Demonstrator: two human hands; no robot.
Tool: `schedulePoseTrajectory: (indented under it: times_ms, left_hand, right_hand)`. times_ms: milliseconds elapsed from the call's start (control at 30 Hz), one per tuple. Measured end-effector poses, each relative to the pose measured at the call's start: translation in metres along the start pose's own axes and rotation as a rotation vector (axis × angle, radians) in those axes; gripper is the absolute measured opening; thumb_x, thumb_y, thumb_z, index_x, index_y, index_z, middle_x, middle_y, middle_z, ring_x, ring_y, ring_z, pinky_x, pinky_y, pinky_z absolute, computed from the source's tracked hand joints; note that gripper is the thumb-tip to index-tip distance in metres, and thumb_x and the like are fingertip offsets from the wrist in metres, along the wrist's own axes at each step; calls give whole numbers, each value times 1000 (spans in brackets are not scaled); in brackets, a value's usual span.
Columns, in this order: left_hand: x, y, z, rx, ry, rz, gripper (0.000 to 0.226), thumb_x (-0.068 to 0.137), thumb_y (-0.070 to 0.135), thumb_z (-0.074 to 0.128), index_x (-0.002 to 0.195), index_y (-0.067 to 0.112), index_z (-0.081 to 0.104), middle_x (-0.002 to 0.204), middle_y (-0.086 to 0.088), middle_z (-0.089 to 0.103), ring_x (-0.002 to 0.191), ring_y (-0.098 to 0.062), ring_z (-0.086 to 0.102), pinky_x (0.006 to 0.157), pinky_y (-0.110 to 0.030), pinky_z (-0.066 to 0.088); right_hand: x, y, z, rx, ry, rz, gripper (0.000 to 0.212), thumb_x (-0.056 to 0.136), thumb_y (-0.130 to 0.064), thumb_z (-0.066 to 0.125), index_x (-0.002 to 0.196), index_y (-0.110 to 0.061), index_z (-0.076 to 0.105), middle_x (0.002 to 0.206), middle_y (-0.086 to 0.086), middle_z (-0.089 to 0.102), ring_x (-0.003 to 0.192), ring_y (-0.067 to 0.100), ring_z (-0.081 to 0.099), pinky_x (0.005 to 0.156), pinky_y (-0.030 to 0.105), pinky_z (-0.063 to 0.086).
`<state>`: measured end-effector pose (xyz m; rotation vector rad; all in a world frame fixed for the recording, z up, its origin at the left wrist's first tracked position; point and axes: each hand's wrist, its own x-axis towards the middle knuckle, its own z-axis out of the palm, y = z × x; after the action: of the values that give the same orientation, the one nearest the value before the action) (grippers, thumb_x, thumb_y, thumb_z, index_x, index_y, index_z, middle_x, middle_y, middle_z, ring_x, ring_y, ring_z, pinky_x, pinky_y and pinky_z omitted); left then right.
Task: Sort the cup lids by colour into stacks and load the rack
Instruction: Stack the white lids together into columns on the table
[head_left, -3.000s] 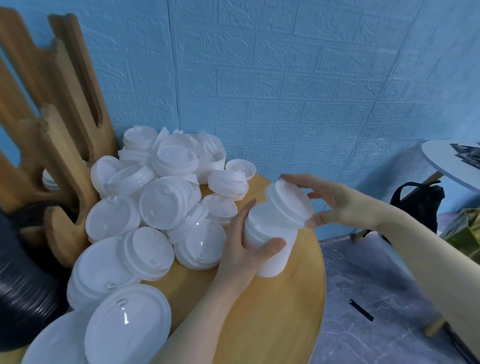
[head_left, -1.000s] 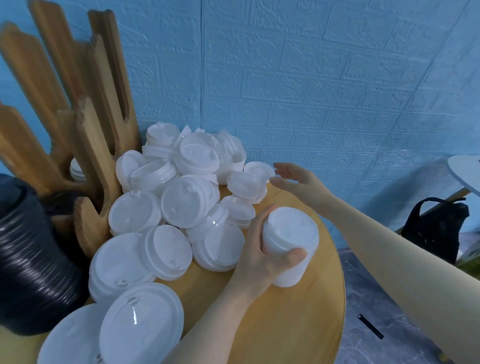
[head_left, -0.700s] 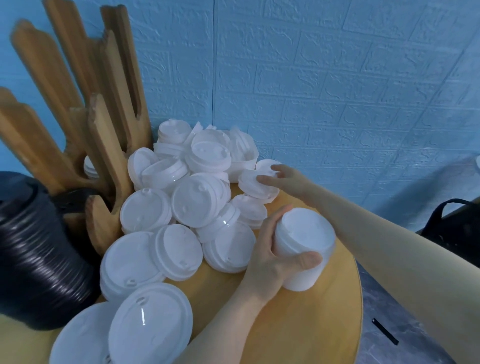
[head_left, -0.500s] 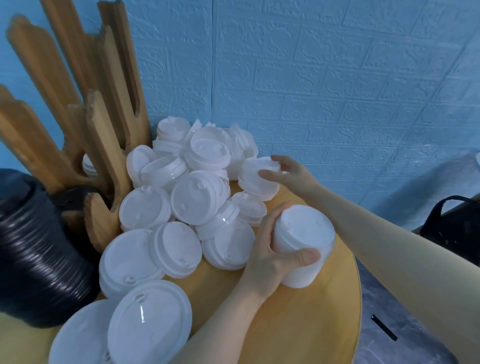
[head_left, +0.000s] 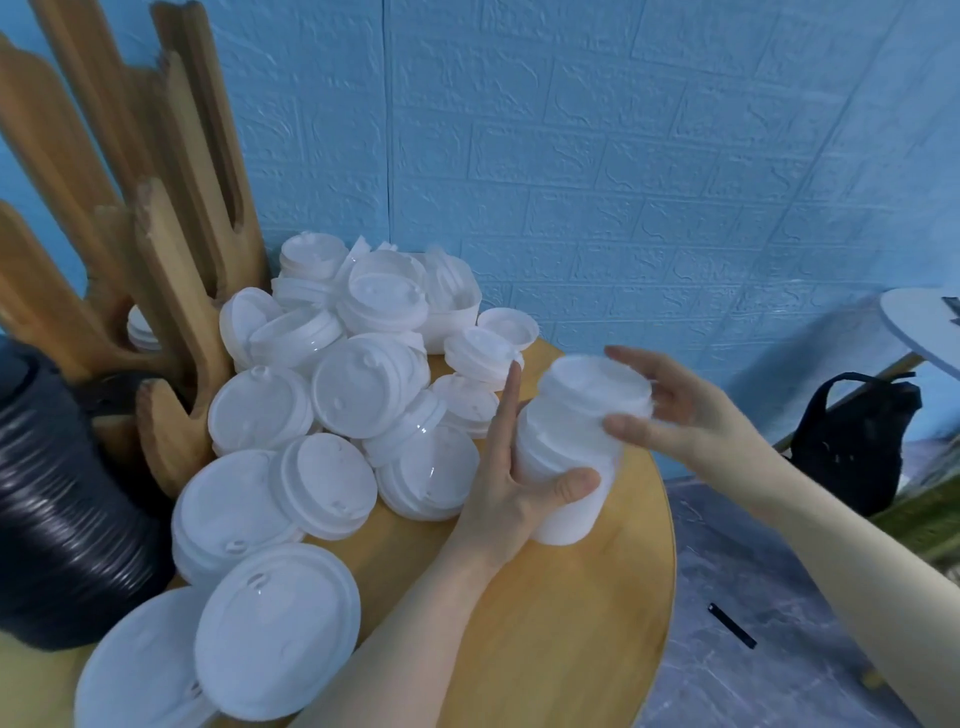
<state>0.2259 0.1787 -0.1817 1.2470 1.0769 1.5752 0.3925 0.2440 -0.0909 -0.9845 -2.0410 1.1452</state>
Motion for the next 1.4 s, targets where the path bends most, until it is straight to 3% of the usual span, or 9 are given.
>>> schedulePoseTrajectory:
  times_ms: [100, 267, 467, 600, 733, 833, 967, 1200, 1400]
  left_hand:
    - [-2, -1, 0, 48, 1, 19, 98, 66, 37, 83, 143, 58, 25, 150, 14, 44, 136, -4, 46, 114, -36, 39]
    - [-3, -3, -1, 103, 39, 21, 85, 65, 41, 85, 137, 52, 41, 145, 14, 49, 135, -5, 46, 113, -38, 41]
    - [0, -7, -3, 99, 32, 1, 92, 61, 40, 87, 140, 41, 41, 146, 9, 50, 134, -6, 47, 113, -38, 41]
    - [2, -11, -2, 131, 43, 11, 93, 59, 42, 87, 139, 48, 39, 148, 12, 47, 137, -7, 44, 115, -44, 38]
    - [2, -15, -4, 106, 44, 1, 97, 59, 41, 88, 144, 38, 40, 149, 7, 47, 138, -12, 44, 114, -48, 39]
    - [3, -15, -4, 105, 36, -1, 97, 59, 40, 89, 144, 36, 41, 147, 5, 48, 137, -13, 46, 112, -48, 41]
    - [4, -16, -4, 105, 37, 6, 98, 60, 40, 88, 143, 40, 38, 150, 7, 45, 139, -11, 43, 114, -47, 40]
    - [4, -17, -3, 110, 40, 17, 100, 59, 41, 87, 143, 46, 33, 149, 22, 41, 139, -2, 39, 117, -44, 36]
    - [3, -15, -2, 107, 36, 16, 102, 59, 41, 87, 144, 48, 30, 144, 32, 40, 138, 5, 37, 118, -37, 34]
  right_hand:
    - [-13, -2, 15, -267, 63, 70, 74, 58, -61, 71, 125, -36, 55, 117, -18, 53, 104, -14, 50, 91, 9, 38]
    - [-17, -7, 27, -705, 149, 39, 74, 58, -84, 49, 111, -33, 54, 106, -18, 53, 96, 5, 54, 91, 32, 38]
    - [-14, -1, -4, -540, -12, -101, 26, 93, -38, 54, 109, -24, 69, 96, -11, 58, 97, 4, 54, 77, 10, 35]
    - [-2, 10, 1, -531, 75, -169, 2, 90, -19, 67, 90, -21, 68, 96, -10, 59, 95, 2, 48, 77, 7, 32]
    - [3, 8, -7, -464, -51, -210, 10, 81, -33, 71, 87, -26, 67, 127, -19, 55, 123, -1, 39, 98, 5, 23]
    - [3, 6, -19, -347, -208, -150, 25, 73, -29, 77, 96, -26, 70, 125, -25, 60, 129, -2, 43, 106, 15, 26]
    - [6, 13, -17, -479, -64, -261, 24, 73, -22, 81, 94, -26, 72, 115, -28, 64, 118, 4, 49, 106, 25, 32]
    - [6, 8, -12, -665, 1, -352, 38, 65, -67, 65, 84, -34, 69, 108, -22, 64, 115, 3, 43, 101, 18, 21]
    - [8, 2, 2, -588, -100, -260, 43, 67, -67, 71, 80, -28, 61, 131, -24, 52, 132, -7, 31, 108, 26, 21]
